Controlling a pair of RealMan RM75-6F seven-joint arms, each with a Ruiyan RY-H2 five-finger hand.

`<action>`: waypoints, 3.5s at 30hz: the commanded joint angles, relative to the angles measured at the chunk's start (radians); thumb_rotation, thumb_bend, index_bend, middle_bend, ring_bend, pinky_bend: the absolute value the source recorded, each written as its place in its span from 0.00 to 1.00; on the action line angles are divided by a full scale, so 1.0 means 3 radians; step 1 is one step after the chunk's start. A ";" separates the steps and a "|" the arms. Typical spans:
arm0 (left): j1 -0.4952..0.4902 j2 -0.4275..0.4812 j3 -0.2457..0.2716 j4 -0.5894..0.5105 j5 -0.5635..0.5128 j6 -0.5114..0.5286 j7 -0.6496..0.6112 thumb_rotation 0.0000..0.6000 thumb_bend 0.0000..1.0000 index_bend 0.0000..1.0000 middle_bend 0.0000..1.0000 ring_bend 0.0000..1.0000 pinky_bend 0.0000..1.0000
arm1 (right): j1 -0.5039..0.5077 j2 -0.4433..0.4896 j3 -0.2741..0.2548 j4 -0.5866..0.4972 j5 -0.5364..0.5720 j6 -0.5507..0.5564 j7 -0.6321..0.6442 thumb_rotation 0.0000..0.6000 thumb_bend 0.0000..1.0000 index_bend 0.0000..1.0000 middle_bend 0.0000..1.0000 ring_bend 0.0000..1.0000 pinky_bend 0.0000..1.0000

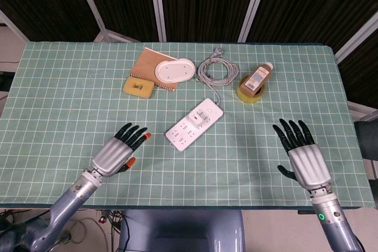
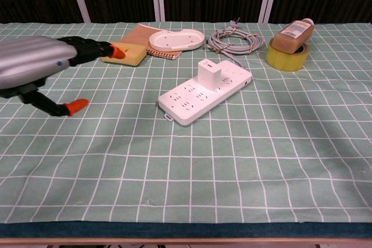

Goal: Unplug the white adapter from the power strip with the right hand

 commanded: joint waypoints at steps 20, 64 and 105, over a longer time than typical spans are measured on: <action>-0.0622 -0.0892 -0.0124 0.0795 -0.0671 -0.0526 0.0228 1.00 0.40 0.08 0.04 0.00 0.10 | 0.0814 -0.0256 0.0486 -0.0517 0.1115 -0.0725 -0.1029 1.00 0.13 0.00 0.00 0.00 0.00; -0.0935 -0.1333 -0.0008 0.1411 -0.0516 -0.0400 -0.0333 1.00 0.40 0.09 0.04 0.00 0.10 | 0.2242 -0.1125 0.0553 0.0573 0.2714 -0.1204 -0.1613 1.00 0.13 0.11 0.10 0.07 0.08; -0.0987 -0.1440 0.0141 0.1674 -0.0629 -0.0527 -0.0468 1.00 0.40 0.11 0.06 0.03 0.13 | 0.2875 -0.1798 0.0449 0.1709 0.3002 -0.1551 -0.1434 1.00 0.15 0.23 0.18 0.15 0.15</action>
